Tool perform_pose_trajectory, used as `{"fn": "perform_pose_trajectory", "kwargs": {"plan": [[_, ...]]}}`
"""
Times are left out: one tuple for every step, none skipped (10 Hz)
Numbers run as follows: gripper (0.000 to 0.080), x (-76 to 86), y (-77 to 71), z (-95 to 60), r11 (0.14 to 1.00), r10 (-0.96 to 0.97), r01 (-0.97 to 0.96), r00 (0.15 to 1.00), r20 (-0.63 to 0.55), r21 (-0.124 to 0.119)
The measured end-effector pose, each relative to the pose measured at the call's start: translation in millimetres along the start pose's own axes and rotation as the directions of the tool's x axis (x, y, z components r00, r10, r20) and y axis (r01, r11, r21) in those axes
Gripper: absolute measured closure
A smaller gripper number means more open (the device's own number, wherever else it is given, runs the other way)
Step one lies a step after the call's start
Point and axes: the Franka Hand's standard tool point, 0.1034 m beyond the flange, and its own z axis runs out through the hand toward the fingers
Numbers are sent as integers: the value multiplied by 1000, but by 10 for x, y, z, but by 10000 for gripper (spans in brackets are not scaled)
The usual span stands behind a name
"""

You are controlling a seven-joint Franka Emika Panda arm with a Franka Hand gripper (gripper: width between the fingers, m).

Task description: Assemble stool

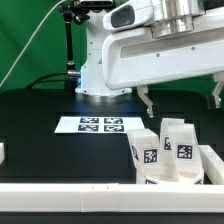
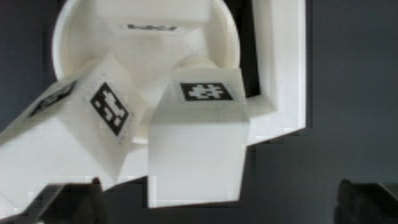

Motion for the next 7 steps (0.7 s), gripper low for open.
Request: {"fn": "perform_pose_trajectory", "kwargs": {"plan": [[151,12,-4,18,995,-91,90,996,-10,-38],[151,6,-36,37,982,-177,176,984,-1,-61],[151,21,-78,51,975,-211,211,977,8,-64],[151,20,-72,60,977,-205,206,979,15,-61],[151,25,-50,60,953,-295,296,955,21,-66],[151,25,-46,61,934,-351,352,936,25,-65],[151,20,-44,68,920,-386,387,922,28,-64]]}}
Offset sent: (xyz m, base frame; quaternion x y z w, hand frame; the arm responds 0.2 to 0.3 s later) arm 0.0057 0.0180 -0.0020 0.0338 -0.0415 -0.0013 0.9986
